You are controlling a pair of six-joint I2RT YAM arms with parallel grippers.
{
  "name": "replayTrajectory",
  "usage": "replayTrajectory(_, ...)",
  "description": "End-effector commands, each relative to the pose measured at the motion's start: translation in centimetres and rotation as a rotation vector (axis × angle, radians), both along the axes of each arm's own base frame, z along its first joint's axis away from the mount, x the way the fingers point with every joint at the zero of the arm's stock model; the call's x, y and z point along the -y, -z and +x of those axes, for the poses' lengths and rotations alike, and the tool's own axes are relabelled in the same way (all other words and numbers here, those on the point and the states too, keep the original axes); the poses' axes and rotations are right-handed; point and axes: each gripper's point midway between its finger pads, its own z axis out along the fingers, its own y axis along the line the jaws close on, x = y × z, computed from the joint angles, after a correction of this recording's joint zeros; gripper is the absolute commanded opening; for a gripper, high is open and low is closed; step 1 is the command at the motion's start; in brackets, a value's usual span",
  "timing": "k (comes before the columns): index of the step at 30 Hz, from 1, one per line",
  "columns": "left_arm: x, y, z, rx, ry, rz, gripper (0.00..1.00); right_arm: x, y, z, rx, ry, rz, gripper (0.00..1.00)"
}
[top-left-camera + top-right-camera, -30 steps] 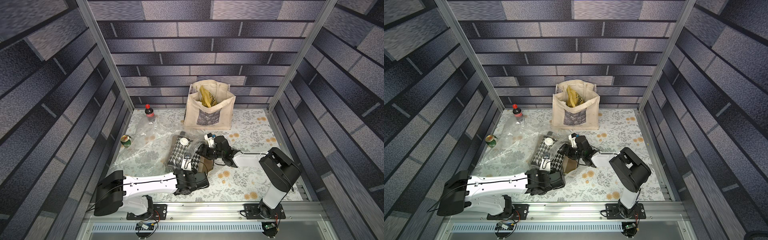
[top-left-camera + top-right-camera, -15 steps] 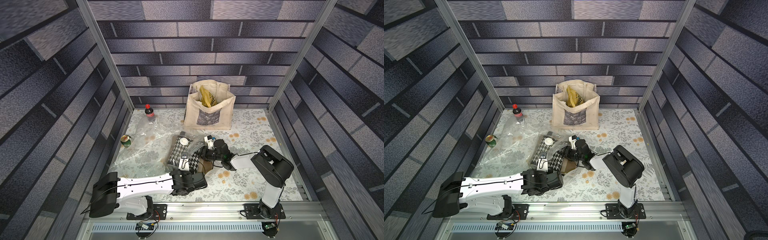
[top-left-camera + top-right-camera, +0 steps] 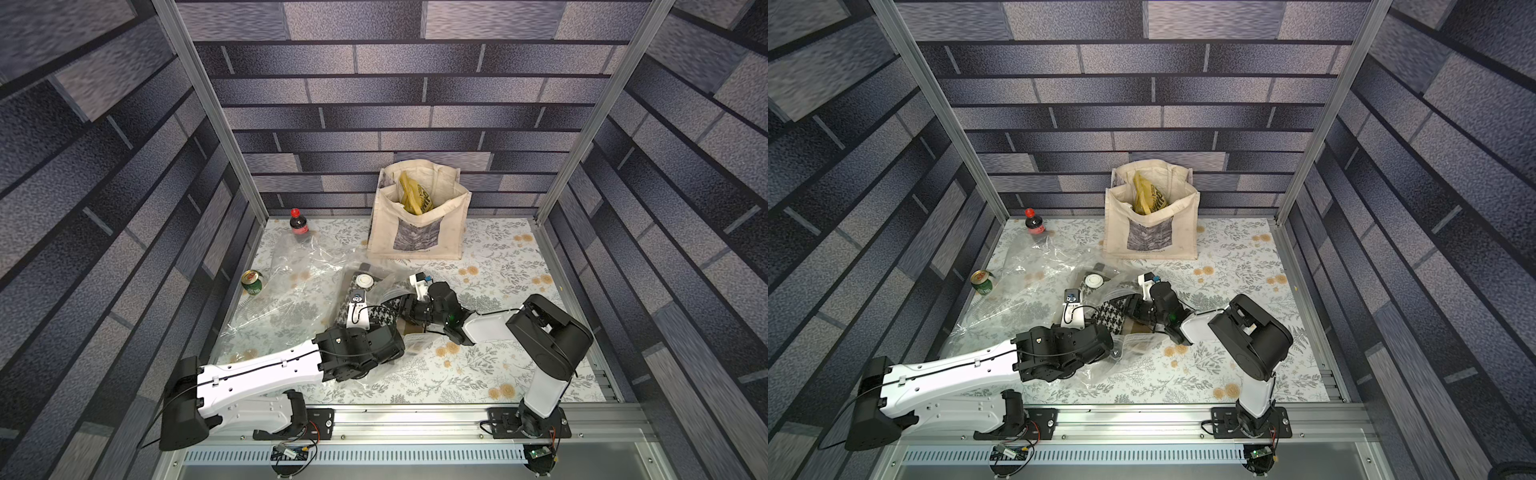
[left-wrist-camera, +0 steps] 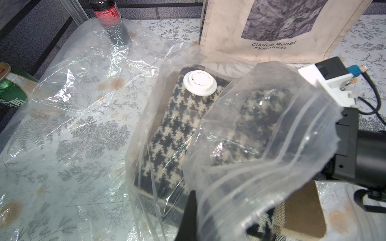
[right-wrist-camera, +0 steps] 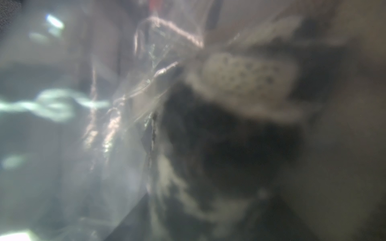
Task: Take the scarf out of the vacuum bag
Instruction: Take out the scarf from the vacuum bag.
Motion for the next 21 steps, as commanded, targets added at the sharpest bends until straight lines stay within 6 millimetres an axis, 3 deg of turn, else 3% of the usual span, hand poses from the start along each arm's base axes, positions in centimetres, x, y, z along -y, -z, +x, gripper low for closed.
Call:
replayTrajectory(1, 0.2, -1.1, 0.5, 0.022, 0.023, 0.021, 0.0, -0.2, 0.7, -0.8, -0.03, -0.016, -0.03, 0.44)
replayTrajectory(3, 0.4, -0.8, 0.4, 0.016, 0.021, 0.022, 0.0, -0.6, 0.1, -0.6, -0.022, -0.021, -0.015, 0.29)
replayTrajectory(5, 0.3, -0.4, 0.4, 0.011, 0.019, 0.029, 0.0, -0.6, -0.5, -0.4, -0.016, -0.017, -0.012, 0.21)
replayTrajectory(8, 0.2, 0.2, 0.1, 0.003, 0.015, 0.032, 0.0, -0.5, -1.5, -0.4, 0.006, -0.018, -0.014, 0.02)
replayTrajectory(21, -0.6, 1.6, 0.0, -0.015, -0.025, 0.07, 0.0, 0.4, -7.1, -0.5, 0.159, -0.037, -0.076, 0.0)
